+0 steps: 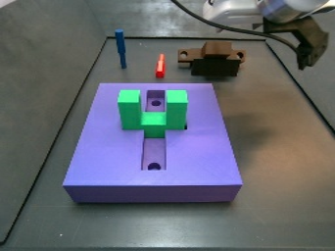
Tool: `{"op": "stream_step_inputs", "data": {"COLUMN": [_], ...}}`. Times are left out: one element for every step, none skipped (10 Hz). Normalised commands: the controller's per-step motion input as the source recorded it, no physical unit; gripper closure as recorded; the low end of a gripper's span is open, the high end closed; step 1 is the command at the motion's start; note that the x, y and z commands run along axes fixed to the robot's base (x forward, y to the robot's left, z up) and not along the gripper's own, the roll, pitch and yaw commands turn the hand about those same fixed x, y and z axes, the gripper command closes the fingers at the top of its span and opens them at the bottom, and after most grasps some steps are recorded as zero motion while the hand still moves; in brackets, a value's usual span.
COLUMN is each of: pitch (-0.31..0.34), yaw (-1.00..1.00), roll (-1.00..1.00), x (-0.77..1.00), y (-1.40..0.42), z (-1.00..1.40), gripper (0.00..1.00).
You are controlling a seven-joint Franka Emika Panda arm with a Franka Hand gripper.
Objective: Pick up the brown object. Move up. Place the brown object on the fixture. Regrasp the brown object. Move to above the board. Insert the brown object.
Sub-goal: Regrasp the brown object.
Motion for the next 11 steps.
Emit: {"op": "stream_step_inputs", "data": {"pitch": [0.0,0.0,0.0,-0.123,-0.46,-0.577,-0.44,-0.151,-0.037,-0.074,0.0], "yaw": [0.07,0.04,0.0,-0.02,-0.2,-0.29,-0.27,-0.2,-0.11,0.0,0.0], "roll": [-0.44,-0.49,-0.52,-0.68,-0.78,-0.67,-0.01,0.08,0.01,0.0,0.0], "x": [-0.39,-0.39,-0.38,-0.23,0.0,0.33,0.08,-0.23,-0.34,0.0,0.0], "y": [0.23,0.22,0.15,0.03,0.0,-0.01,0.0,0.01,0.01,0.0,0.02], "z": [0.0,-0.04,-0.12,-0.16,0.0,0.11,0.01,0.0,0.0,0.0,0.0], "gripper": [0.0,0.0,0.0,0.0,0.0,0.0,0.0,0.0,0.0,0.0,0.0]}}
